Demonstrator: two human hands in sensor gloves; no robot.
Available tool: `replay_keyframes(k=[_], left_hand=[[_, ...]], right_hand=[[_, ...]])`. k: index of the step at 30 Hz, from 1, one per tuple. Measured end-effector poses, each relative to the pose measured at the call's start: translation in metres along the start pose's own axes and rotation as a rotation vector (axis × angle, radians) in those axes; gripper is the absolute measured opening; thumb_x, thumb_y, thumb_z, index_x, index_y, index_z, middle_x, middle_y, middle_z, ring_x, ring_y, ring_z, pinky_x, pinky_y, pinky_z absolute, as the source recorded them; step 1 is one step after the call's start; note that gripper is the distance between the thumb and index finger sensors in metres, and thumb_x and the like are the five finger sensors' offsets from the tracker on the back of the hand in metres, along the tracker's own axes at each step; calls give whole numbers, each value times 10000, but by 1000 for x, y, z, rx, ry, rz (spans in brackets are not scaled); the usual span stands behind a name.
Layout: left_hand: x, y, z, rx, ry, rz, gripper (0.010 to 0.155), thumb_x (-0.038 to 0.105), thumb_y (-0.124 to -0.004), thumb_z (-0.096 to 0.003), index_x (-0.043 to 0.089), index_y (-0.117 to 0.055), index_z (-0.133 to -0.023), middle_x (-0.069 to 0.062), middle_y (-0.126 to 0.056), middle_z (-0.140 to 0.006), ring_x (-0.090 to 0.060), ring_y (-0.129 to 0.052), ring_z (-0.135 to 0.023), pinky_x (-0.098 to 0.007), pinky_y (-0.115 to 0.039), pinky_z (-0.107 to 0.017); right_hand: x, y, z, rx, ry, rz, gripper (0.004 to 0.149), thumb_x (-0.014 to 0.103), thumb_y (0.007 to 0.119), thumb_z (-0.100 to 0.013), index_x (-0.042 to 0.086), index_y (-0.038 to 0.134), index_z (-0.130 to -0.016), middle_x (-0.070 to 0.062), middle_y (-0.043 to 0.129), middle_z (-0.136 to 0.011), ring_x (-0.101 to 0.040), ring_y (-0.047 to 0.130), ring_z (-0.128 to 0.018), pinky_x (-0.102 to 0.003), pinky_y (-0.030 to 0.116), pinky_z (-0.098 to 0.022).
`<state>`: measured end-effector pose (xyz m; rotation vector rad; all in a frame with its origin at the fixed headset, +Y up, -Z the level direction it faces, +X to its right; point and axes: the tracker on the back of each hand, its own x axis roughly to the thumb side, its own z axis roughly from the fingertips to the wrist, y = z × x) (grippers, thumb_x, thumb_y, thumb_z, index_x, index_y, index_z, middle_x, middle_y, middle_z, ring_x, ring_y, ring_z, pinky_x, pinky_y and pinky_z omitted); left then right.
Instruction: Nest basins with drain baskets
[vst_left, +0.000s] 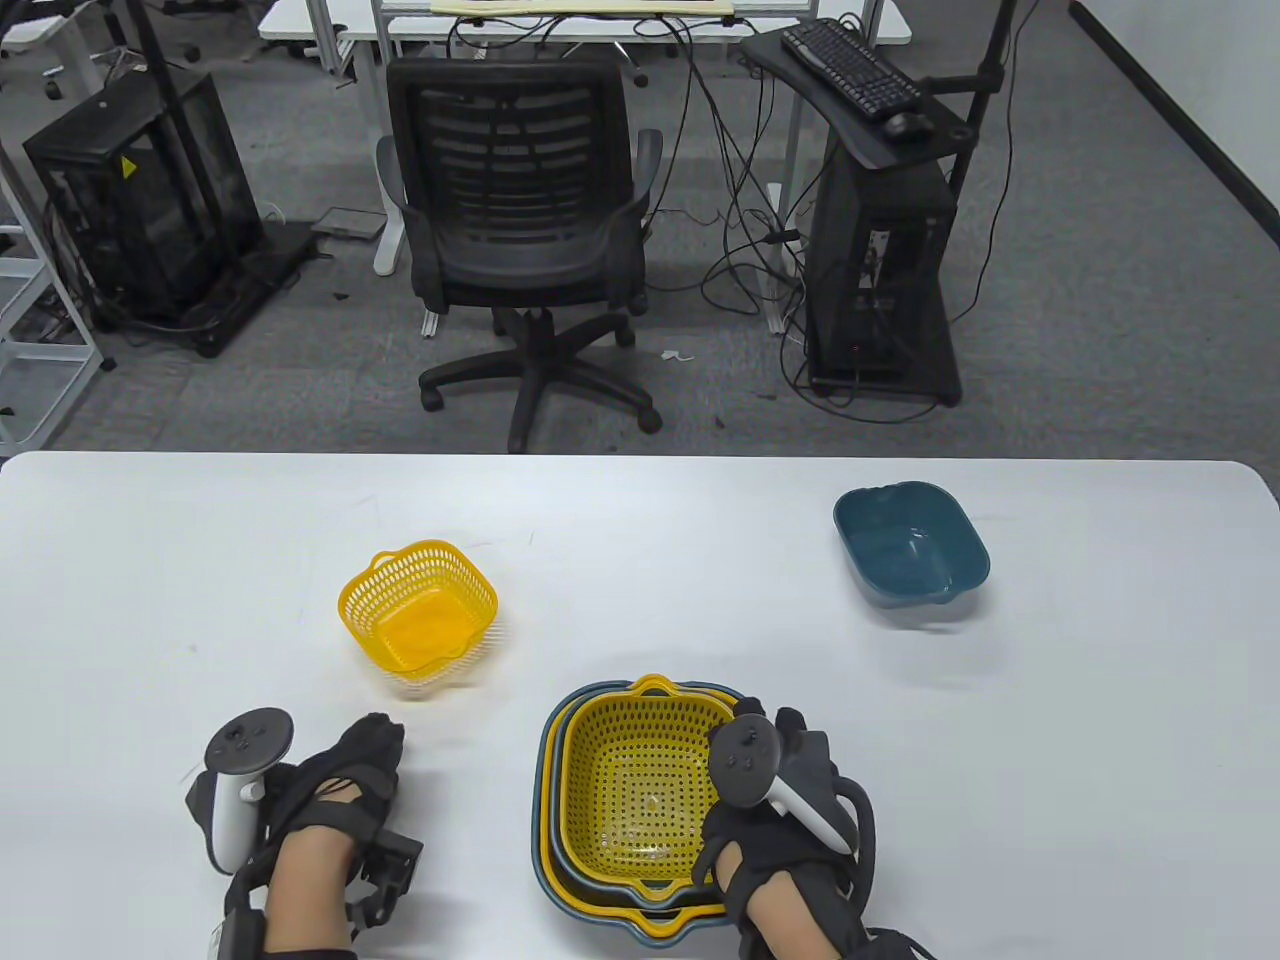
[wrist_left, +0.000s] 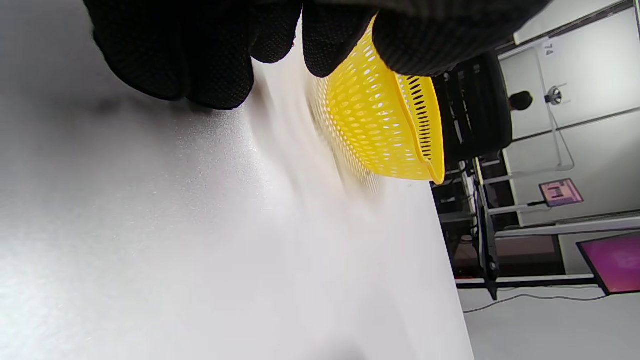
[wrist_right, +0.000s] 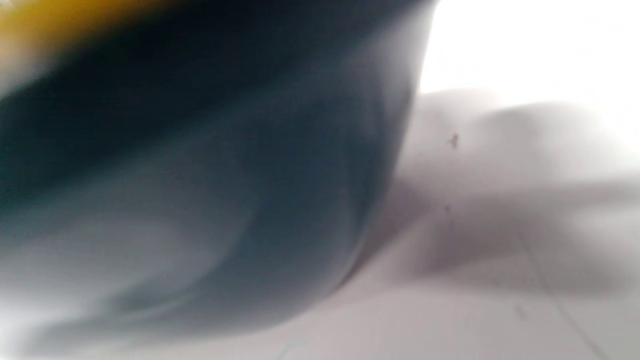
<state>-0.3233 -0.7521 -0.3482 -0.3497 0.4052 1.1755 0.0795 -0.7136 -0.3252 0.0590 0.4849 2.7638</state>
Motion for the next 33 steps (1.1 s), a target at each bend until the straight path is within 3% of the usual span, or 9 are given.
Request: replay_keyframes(k=[7,10,15,18,19,26,31,33], left_hand=[[0,-1,-1,-1,1,3,676,465,-688,-526,183,-541,-1122,-186,-451,-1149,-414,-771,-952,-545,-728,-633],[1,-3,-3,2,-27,85,732,492,-679,-523,204,-399,-1136,-165,-346,-1161,-454,-699,-986,-556,-695,-658],[15,10,-14,141,-26,260,926,595,-641,-513,233,9,-1065,-116,58,-1101,-544,-174,-1057,-653,-374,-740],[26,25,-29,218,-7,303,912,601,-649,-511,437,110,-989,57,188,-1042,-418,146,-963,-662,-153,-693],[30,30,-35,238,14,287,921,605,-656,-507,446,115,-985,45,190,-1042,-397,174,-946,-657,-125,-682],[20,29,-70,124,210,478,1057,613,-732,-477,337,153,-984,3,195,-1043,-392,259,-860,-654,-36,-620],[11,23,-85,25,248,444,1075,615,-755,-467,335,135,-1002,-19,205,-1041,-345,324,-785,-586,50,-532],[9,21,-88,-3,248,454,1063,607,-753,-474,341,129,-1006,34,249,-1002,-294,362,-732,-551,84,-492]], right_hand=[[5,0,3,-3,9,87,648,265,699,-526,173,369,-1076,6,57,-1121,-414,-50,-965,-767,187,-629],[3,-2,5,1,-20,60,644,295,697,-534,186,368,-1076,14,38,-1114,-417,-62,-958,-767,176,-624],[-9,-13,19,-142,-158,-143,664,327,702,-533,200,352,-1083,-57,-1,-1111,-439,-68,-953,-777,181,-623],[-15,-21,21,-195,-190,-198,660,331,700,-532,191,360,-1080,-78,26,-1118,-454,-39,-961,-777,209,-627],[-17,-23,22,-218,-186,-217,660,333,700,-531,186,366,-1080,-86,36,-1121,-461,-29,-964,-779,215,-628],[-23,-25,17,-224,-205,-279,654,344,703,-529,171,394,-1079,-113,82,-1132,-486,13,-974,-782,238,-627],[-28,-23,13,-202,-185,-289,655,348,705,-529,165,400,-1079,-120,91,-1133,-494,17,-972,-784,236,-625],[-30,-23,12,-200,-177,-303,656,349,705,-529,165,399,-1079,-122,94,-1133,-496,18,-971,-784,237,-624]])
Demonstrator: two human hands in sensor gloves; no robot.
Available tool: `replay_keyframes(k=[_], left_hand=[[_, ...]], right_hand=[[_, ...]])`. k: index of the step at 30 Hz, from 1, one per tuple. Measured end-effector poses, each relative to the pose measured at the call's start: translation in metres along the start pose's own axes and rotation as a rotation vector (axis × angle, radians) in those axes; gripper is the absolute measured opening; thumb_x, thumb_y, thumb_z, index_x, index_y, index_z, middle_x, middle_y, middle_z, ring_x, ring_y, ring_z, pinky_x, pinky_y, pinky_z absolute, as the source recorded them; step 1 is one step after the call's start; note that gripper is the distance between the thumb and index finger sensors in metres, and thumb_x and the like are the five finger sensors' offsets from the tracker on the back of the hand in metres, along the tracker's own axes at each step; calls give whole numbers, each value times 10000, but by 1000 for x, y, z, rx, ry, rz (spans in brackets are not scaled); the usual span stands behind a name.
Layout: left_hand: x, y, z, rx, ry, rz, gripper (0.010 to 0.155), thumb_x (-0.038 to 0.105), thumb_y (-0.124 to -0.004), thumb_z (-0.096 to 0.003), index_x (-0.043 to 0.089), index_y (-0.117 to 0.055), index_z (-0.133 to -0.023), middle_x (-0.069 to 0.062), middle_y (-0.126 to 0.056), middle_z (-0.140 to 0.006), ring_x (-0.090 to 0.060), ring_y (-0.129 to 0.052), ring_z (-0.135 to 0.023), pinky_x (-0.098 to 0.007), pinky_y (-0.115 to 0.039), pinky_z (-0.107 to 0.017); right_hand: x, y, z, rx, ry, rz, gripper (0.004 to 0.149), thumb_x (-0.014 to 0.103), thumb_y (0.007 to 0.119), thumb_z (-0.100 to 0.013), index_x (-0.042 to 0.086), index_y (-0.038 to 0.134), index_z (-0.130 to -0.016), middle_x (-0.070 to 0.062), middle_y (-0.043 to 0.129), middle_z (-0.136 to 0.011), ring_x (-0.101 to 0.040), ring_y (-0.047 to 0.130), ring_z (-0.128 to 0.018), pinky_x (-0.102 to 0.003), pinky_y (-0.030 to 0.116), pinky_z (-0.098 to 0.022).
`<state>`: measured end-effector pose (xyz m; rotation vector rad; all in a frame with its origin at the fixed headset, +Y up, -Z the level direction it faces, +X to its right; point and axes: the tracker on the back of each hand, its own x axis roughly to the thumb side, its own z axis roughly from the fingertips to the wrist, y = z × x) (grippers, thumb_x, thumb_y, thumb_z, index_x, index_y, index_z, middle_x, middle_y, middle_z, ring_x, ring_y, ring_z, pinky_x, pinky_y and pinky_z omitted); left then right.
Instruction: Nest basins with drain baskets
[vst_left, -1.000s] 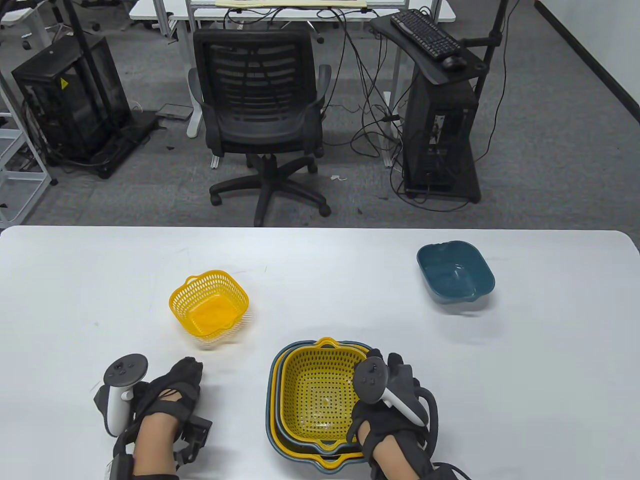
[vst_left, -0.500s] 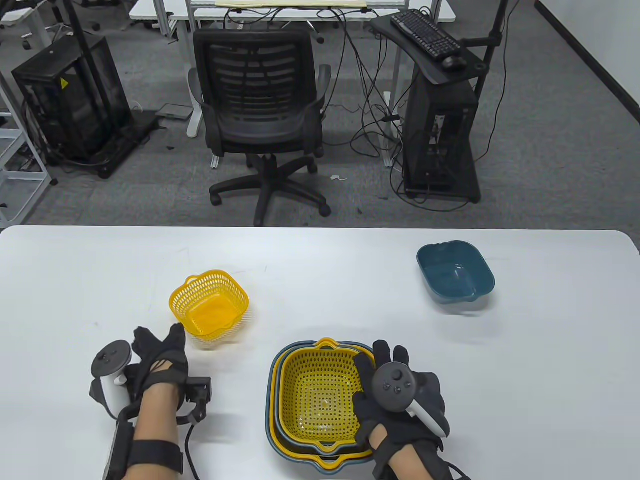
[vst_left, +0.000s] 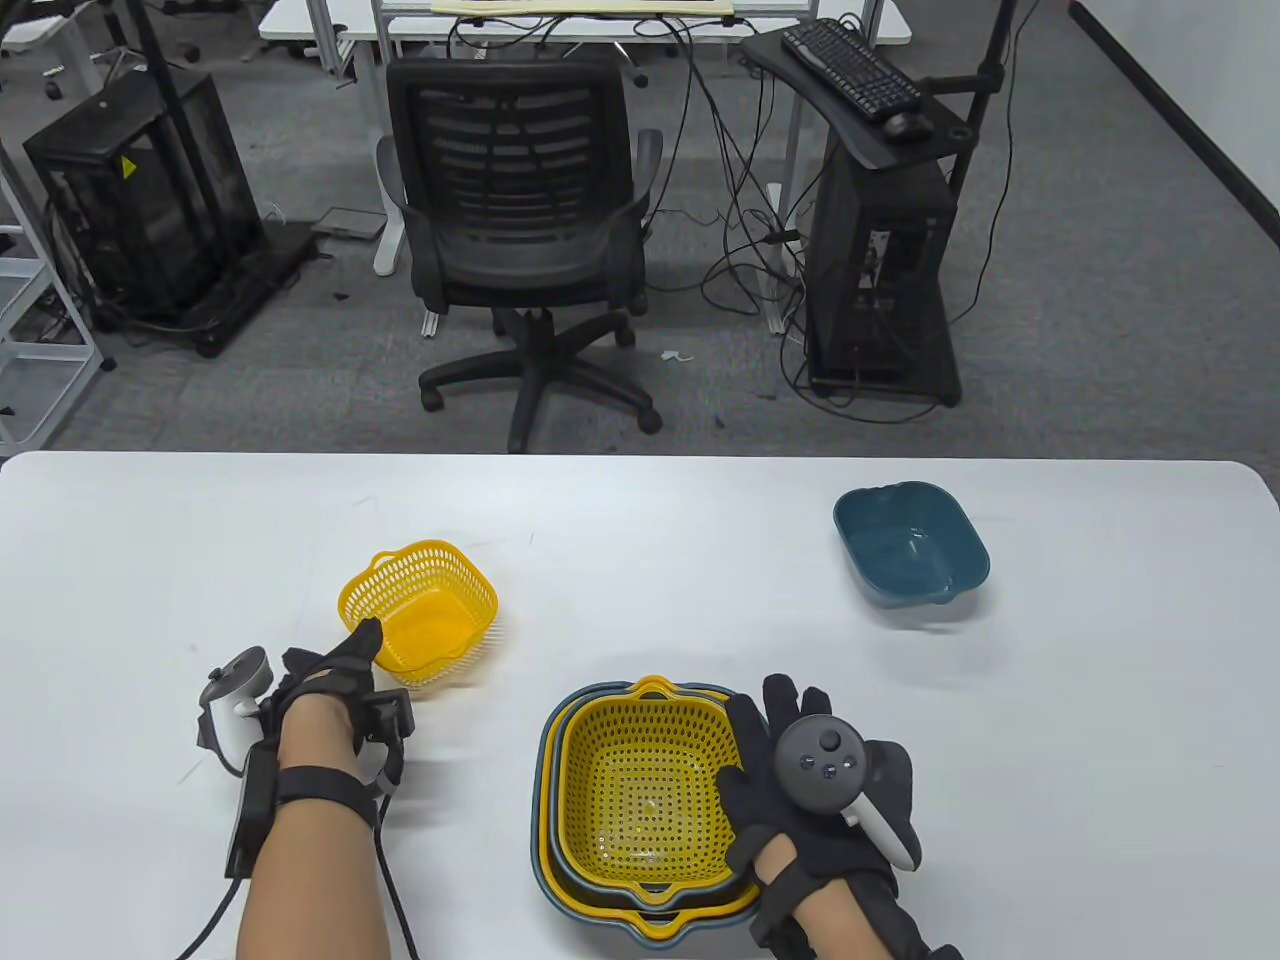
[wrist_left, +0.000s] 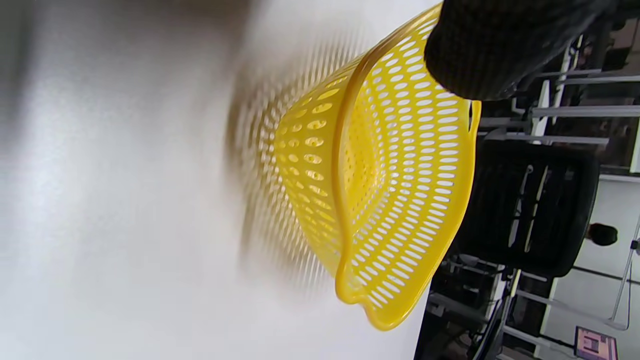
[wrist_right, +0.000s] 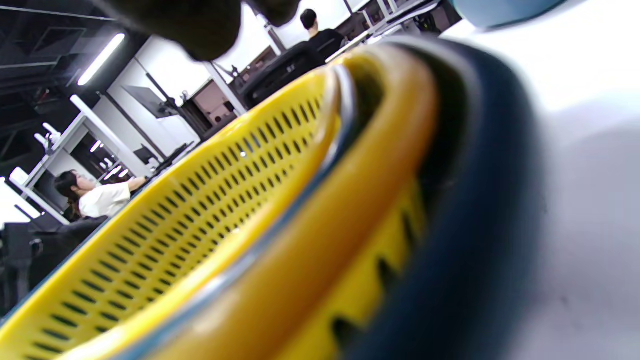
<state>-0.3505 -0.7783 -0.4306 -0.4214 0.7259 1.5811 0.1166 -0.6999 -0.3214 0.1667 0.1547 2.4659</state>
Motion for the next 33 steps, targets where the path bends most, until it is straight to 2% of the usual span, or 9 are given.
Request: replay_keyframes(k=[7,10,16,22,24,25,27,33], left_hand=[[-1,-4,-1,52,20,-26,891,486,-679,-545,353,39,-1055,77,236,-1002,-269,362,-734,-531,89,-490],[-3,-4,1,97,20,-19,791,444,-644,-555,392,-60,-1086,97,188,-1026,-259,337,-758,-523,75,-505],[-6,-1,7,198,-19,22,686,350,-626,-556,400,-232,-1116,104,4,-1113,-238,240,-841,-504,15,-553],[-13,6,18,232,-126,96,649,313,-621,-550,371,-331,-1128,35,-241,-1191,-237,57,-972,-494,-85,-625],[-13,7,24,163,-185,218,645,291,-640,-549,360,-362,-1127,7,-329,-1194,-285,-172,-1072,-526,-250,-701],[-14,3,28,89,-201,298,649,279,-642,-551,342,-352,-1127,-11,-310,-1188,-354,-254,-1091,-552,-315,-718],[-12,-7,41,11,-217,366,646,271,-632,-550,318,-350,-1130,-46,-328,-1185,-375,-314,-1093,-561,-360,-722],[2,-63,111,-179,-414,109,648,257,-635,-552,307,-352,-1133,-54,-316,-1182,-374,-319,-1092,-572,-358,-724]], right_hand=[[-5,-2,-1,0,17,-20,658,352,704,-530,163,395,-1079,-126,94,-1132,-497,16,-969,-785,232,-622],[-5,-2,-1,7,15,-26,659,354,703,-531,162,394,-1080,-126,93,-1133,-498,15,-969,-786,230,-620],[-6,-2,-1,15,12,-36,662,358,700,-533,163,384,-1081,-128,87,-1132,-495,6,-968,-786,224,-620],[-5,-2,1,28,-3,-55,664,365,695,-536,164,375,-1083,-127,78,-1132,-493,-2,-967,-787,217,-621],[-3,-4,2,19,-15,-78,667,368,693,-537,161,370,-1083,-128,80,-1133,-492,-2,-969,-787,215,-622],[-2,-4,2,11,-25,-89,669,370,693,-537,161,369,-1083,-128,84,-1134,-494,1,-970,-787,217,-623],[-1,-6,3,3,-40,-109,673,375,692,-537,160,363,-1083,-129,89,-1136,-494,8,-974,-787,221,-625],[0,-13,7,-62,-102,-229,712,426,677,-537,164,303,-1083,-135,91,-1138,-502,50,-990,-780,264,-641]])
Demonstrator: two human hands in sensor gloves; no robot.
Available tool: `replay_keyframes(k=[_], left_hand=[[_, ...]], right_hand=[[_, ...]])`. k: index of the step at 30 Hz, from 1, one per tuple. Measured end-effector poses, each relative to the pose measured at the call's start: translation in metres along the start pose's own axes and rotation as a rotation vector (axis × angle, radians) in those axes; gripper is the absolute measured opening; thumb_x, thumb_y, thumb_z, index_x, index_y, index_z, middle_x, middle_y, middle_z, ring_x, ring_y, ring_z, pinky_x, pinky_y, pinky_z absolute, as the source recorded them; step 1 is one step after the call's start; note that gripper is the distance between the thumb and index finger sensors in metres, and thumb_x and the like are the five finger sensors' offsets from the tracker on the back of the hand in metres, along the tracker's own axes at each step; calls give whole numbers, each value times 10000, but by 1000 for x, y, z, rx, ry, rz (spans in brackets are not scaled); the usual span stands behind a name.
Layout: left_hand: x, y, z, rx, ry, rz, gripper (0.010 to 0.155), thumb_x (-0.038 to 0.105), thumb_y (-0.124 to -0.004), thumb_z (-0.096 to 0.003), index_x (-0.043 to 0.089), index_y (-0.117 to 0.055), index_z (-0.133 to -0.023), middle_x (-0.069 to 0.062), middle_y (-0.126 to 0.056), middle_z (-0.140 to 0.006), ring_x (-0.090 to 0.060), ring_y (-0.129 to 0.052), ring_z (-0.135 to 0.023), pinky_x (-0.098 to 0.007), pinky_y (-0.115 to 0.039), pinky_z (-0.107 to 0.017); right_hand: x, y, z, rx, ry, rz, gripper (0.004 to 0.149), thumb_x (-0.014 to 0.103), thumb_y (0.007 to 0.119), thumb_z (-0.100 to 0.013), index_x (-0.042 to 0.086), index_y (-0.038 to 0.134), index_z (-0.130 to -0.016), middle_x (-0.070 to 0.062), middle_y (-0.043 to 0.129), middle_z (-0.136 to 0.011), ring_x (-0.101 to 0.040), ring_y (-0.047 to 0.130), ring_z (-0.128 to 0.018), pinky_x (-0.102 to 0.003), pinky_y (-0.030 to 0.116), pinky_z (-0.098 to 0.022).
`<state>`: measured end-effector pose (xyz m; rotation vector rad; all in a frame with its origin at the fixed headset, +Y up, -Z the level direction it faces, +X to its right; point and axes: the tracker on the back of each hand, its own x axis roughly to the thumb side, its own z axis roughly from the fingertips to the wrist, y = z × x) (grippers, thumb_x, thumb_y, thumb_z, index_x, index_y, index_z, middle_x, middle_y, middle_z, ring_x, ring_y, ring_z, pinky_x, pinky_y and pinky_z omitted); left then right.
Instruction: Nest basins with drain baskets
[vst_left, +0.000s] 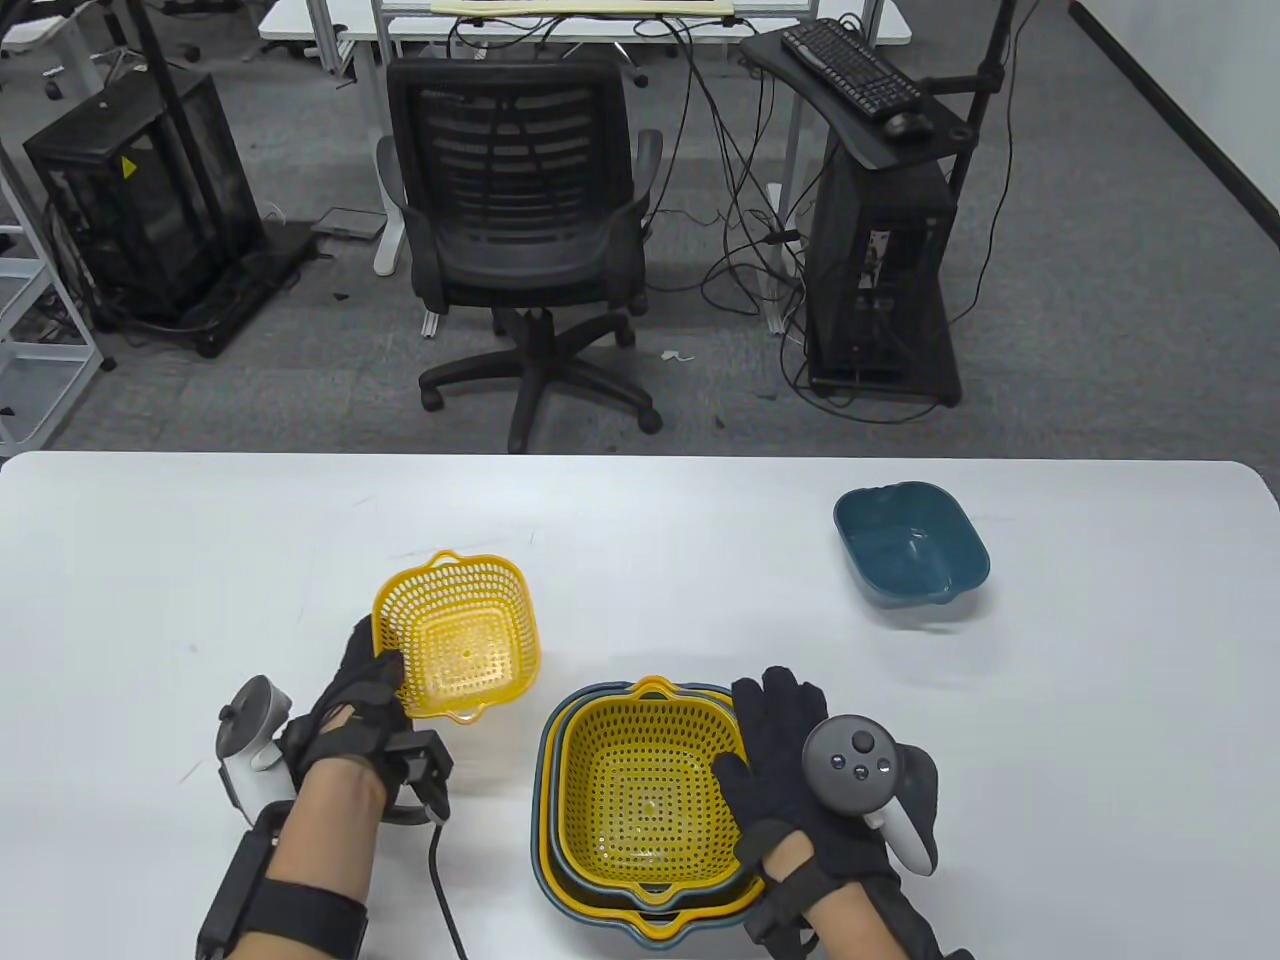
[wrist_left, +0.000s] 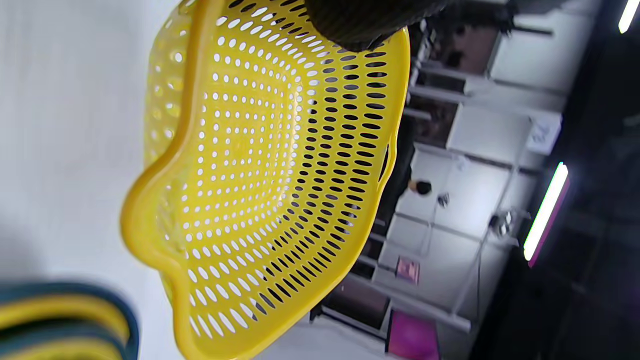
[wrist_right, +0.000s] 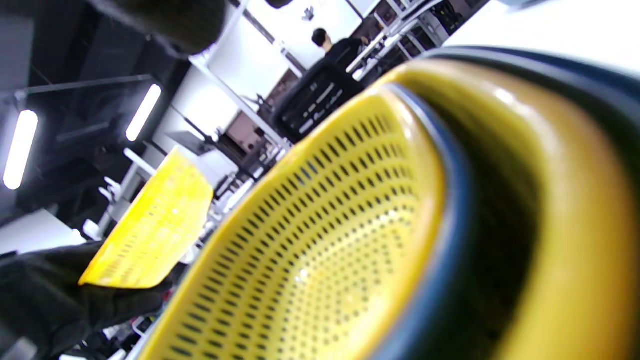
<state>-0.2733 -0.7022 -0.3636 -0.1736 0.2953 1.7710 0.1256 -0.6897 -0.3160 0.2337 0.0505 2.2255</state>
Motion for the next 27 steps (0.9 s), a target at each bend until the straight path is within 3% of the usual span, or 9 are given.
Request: replay_keyframes(k=[3,6,8,10,15,22,27], left_hand=[[-5,-36,22,-99,-13,-22,656,237,-632,-551,285,-338,-1135,-70,-274,-1178,-389,-278,-1083,-583,-332,-715],[-13,-67,37,-192,-32,-43,656,236,-630,-552,277,-337,-1137,-76,-266,-1175,-385,-264,-1079,-580,-325,-711],[-20,-83,44,-249,-38,-70,658,238,-632,-552,274,-335,-1138,-78,-259,-1174,-390,-262,-1076,-582,-323,-710],[-32,-98,49,-285,-55,-66,657,240,-631,-551,273,-337,-1137,-79,-261,-1174,-387,-265,-1078,-581,-325,-710],[-56,-105,50,-293,-71,-19,658,241,-634,-550,265,-336,-1136,-82,-291,-1177,-383,-307,-1090,-574,-339,-715],[-62,-104,61,-322,-114,-14,673,251,-621,-551,253,-283,-1133,-95,-248,-1170,-387,-286,-1084,-570,-324,-709],[-56,-103,72,-383,-161,-61,704,295,-612,-554,229,-211,-1128,-119,-205,-1166,-396,-244,-1078,-574,-300,-702]], right_hand=[[-2,-6,3,-60,-49,-154,771,545,626,-508,210,235,-1081,-134,69,-1136,-512,56,-993,-778,279,-646],[-3,-9,7,-120,-88,-326,775,591,604,-483,294,189,-1067,-141,66,-1132,-531,109,-1001,-774,309,-647],[-2,-9,8,-128,-117,-382,751,578,618,-495,332,185,-1058,-141,52,-1126,-533,133,-1006,-771,318,-649],[-1,-7,7,-111,-124,-368,706,493,654,-537,339,204,-1058,-138,62,-1129,-530,163,-1011,-766,334,-653],[-1,1,6,-103,-102,-334,638,323,662,-548,292,284,-1060,-137,131,-1134,-523,252,-1019,-750,379,-660],[16,13,9,-85,-158,-254,701,355,671,-548,252,196,-1054,-116,179,-1145,-484,323,-1033,-711,386,-681],[29,23,15,-77,-216,-192,768,366,665,-548,249,81,-1032,-127,113,-1130,-483,338,-1031,-688,380,-689]])
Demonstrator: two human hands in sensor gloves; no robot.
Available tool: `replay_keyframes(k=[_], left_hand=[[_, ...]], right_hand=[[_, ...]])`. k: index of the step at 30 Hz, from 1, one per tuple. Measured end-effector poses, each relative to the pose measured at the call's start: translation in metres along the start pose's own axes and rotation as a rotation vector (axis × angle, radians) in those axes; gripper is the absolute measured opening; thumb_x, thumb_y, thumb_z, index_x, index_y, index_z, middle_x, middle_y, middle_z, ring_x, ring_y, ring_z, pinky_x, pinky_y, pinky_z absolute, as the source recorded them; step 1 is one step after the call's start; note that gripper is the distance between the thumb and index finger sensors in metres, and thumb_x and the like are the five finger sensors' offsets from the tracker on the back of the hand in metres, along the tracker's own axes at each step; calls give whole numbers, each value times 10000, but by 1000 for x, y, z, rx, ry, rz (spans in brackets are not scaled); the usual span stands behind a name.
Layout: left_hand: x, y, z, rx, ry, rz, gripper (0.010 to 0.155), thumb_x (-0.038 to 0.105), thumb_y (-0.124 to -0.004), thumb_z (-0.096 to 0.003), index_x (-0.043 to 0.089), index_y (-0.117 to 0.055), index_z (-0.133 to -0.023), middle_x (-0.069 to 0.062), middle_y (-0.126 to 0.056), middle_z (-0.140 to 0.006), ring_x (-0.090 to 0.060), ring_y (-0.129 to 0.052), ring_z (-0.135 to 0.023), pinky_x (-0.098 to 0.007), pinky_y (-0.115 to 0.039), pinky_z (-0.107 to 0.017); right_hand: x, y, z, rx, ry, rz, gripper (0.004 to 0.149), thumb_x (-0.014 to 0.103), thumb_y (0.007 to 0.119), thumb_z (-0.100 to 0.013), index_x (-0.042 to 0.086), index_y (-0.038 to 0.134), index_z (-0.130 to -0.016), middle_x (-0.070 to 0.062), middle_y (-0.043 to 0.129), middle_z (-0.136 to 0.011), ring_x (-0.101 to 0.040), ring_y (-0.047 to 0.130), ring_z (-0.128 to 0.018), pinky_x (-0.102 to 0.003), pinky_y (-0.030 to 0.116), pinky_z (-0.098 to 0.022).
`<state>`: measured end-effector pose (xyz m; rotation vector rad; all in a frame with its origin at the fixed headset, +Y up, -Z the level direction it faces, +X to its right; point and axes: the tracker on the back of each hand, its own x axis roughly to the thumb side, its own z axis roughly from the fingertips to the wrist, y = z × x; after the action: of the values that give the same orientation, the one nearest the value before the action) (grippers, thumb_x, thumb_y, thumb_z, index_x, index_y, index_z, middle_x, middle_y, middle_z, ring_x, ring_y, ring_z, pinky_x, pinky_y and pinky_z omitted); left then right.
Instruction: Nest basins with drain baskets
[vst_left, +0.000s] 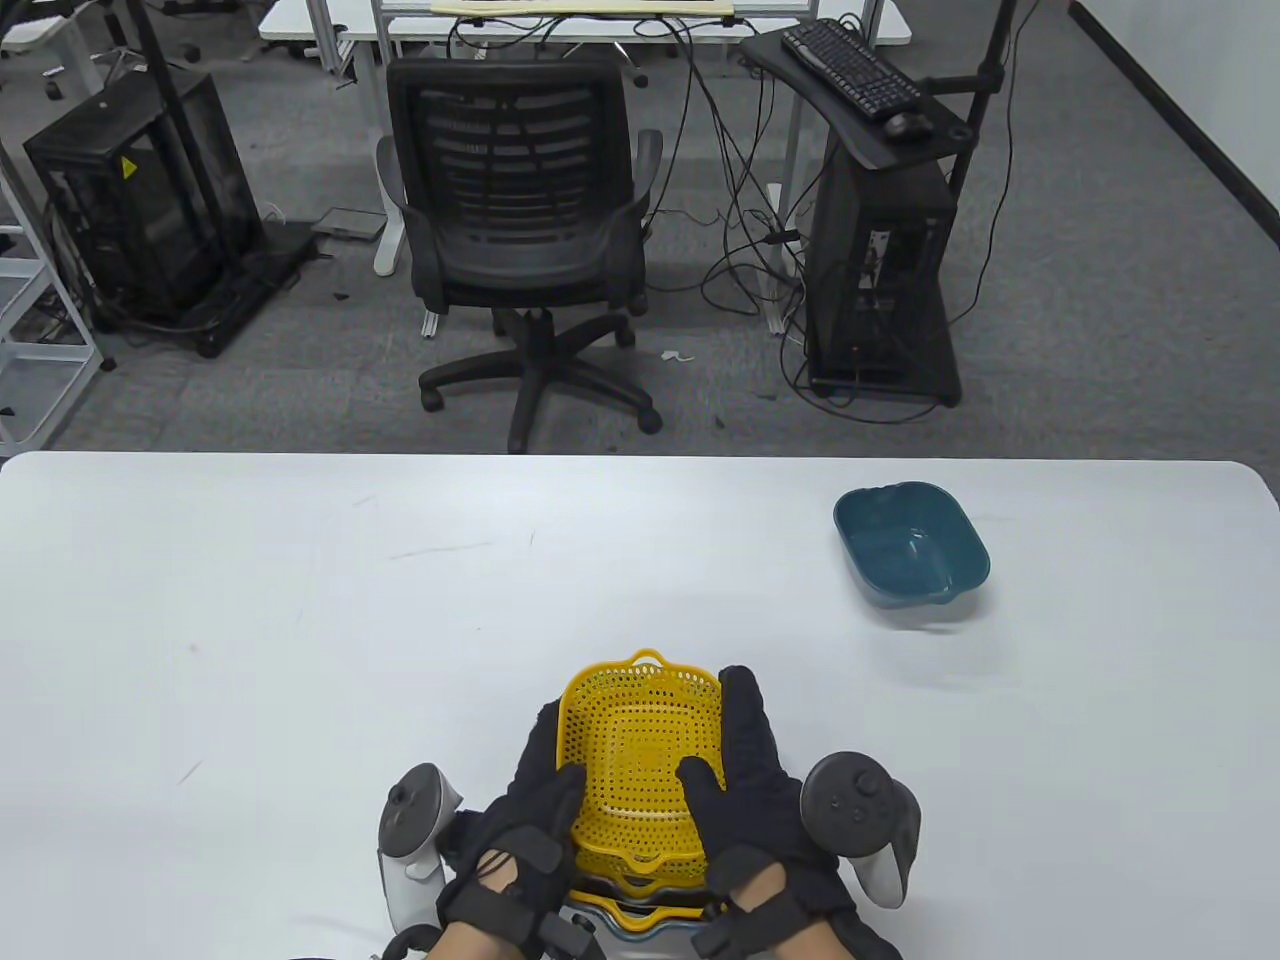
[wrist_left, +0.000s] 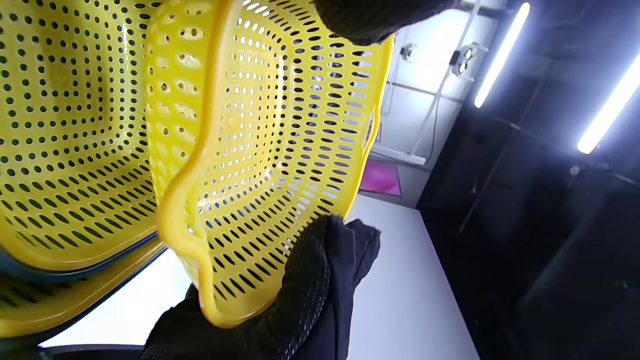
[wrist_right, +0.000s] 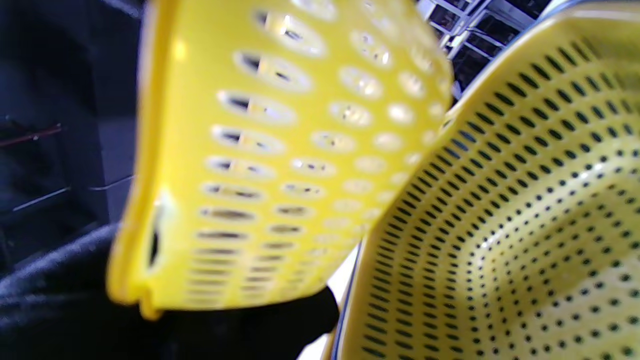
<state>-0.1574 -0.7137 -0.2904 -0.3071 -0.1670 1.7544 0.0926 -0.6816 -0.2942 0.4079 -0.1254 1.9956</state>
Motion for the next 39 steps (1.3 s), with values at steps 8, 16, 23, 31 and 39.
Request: replay_keyframes(k=[8,16,23,31,39], left_hand=[[15,1,2,-87,-60,-42,749,417,-650,-552,208,-214,-1124,-138,-190,-1152,-409,-230,-1058,-575,-300,-698],[37,48,7,189,-140,-184,724,445,-653,-548,236,-293,-1140,-107,-243,-1171,-391,-251,-1070,-565,-309,-711],[23,90,1,300,-40,-61,715,448,-652,-548,233,-318,-1142,-109,-259,-1172,-397,-265,-1071,-567,-318,-711],[17,108,0,332,-1,-38,708,452,-652,-547,231,-340,-1143,-111,-282,-1174,-400,-287,-1072,-566,-331,-713],[15,116,-1,341,26,-61,701,457,-653,-546,229,-368,-1144,-113,-316,-1175,-401,-316,-1073,-565,-347,-714]], right_hand=[[-1,-13,-1,-108,-10,3,634,149,639,-487,263,369,-1049,-165,299,-1126,-480,586,-974,-628,582,-658],[-8,-80,-32,-9,-2,178,594,157,683,-483,272,516,-1042,-131,458,-1129,-476,708,-939,-615,661,-635],[-44,-178,-97,-67,131,280,569,167,714,-483,297,575,-1020,-107,542,-1113,-442,784,-911,-586,715,-620],[-102,-237,-176,-192,273,430,555,193,728,-485,335,590,-1003,-48,599,-1101,-395,815,-902,-557,729,-615],[-176,-247,-208,-246,465,498,554,218,713,-500,386,565,-1007,48,580,-1130,-396,490,-1047,-729,457,-667]])
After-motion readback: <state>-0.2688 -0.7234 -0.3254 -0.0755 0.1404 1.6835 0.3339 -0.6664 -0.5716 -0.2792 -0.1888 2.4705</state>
